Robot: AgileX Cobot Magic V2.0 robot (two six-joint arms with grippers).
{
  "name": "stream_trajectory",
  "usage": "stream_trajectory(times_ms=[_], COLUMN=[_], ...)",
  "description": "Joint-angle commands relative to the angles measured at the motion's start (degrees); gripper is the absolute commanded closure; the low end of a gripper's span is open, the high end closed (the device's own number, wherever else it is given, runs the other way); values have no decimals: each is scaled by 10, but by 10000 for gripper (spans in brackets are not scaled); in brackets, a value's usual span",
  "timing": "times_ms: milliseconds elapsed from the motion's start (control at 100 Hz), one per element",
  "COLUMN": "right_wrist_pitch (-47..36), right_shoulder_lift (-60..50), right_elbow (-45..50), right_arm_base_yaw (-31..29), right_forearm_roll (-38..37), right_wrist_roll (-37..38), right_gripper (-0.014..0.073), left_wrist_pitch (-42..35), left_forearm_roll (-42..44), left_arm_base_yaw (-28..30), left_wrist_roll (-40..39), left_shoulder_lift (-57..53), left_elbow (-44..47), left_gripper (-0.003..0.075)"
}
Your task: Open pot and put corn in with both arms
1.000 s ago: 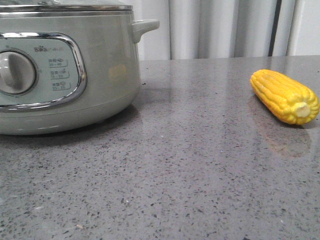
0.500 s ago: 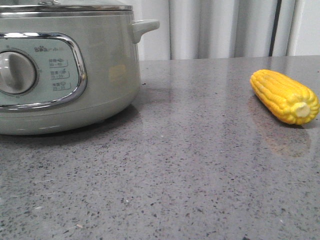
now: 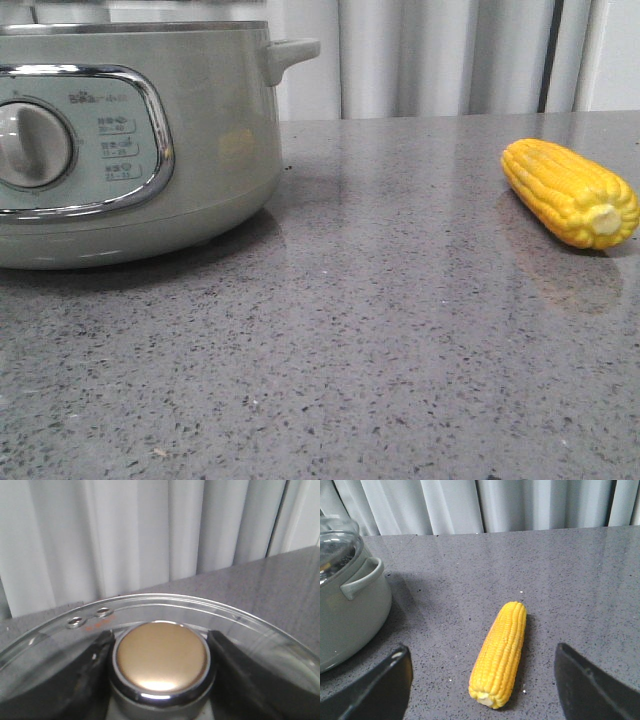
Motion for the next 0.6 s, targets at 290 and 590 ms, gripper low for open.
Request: stream_trajectory(times_ms=[290,590], right_wrist_pitch=[-39,-45], right_shoulder_lift=[6,6], right_elbow=[-21,-21], right_arm_base_yaw=[-4,-4], right_forearm_roll=[-7,-8], right_wrist_roll=[-5,-5], right_gripper=[81,81], left_wrist_pitch=[-20,64], left_forearm_roll=[4,6], left_arm_base_yaw=[130,393], left_wrist_roll=[-1,-1], left_shoulder_lift=[-138,-187], left_elbow=[-77,-53], left_gripper=[575,575])
